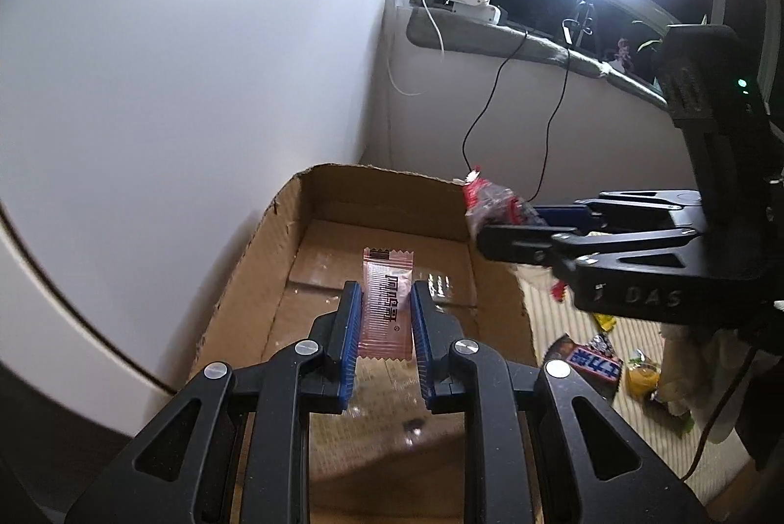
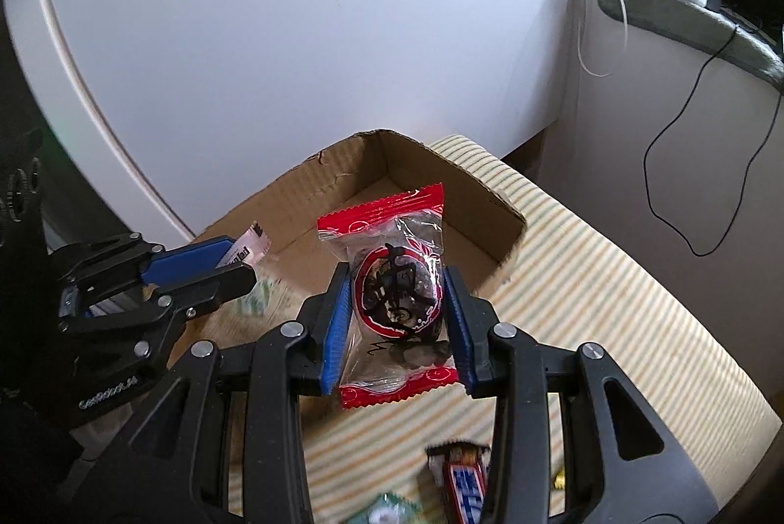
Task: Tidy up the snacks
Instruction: 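Carry both candies into the box while the right tool opens to drop the red candy, then open the left tool over the box and withdraw both tools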
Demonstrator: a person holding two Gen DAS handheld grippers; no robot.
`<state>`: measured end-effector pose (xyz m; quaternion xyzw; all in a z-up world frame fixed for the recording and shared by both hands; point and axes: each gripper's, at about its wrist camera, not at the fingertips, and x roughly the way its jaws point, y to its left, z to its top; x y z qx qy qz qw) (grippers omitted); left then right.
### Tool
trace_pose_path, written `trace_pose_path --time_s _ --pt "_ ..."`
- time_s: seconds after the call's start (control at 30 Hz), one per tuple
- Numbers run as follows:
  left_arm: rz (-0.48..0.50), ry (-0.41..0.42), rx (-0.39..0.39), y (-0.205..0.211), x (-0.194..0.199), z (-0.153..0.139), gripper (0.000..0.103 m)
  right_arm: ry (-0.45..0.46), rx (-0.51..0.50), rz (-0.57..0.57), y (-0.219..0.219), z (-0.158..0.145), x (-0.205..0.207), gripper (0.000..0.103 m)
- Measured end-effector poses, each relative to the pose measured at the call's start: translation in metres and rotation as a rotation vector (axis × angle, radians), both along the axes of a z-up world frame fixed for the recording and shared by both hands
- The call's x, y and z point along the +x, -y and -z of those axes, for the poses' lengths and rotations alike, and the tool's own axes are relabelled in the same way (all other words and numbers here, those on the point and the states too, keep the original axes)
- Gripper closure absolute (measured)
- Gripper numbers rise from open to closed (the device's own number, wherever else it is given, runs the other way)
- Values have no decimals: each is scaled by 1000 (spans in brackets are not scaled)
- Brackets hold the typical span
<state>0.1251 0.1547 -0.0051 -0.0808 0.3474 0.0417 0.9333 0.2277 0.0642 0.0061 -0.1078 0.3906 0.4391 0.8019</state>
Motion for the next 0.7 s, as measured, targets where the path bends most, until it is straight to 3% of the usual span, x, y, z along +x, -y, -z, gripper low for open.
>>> trace_pose_path --time_s 0.57,0.63,0.7 --pt "-21 -22 18 -8 16 7 84 -32 -29 23 -24 23 39 65" --pt "-22 -24 19 -8 16 7 84 -35 -29 28 -24 24 39 62" --pt "-23 -24 19 -7 16 7 82 -27 -26 31 -25 24 40 53"
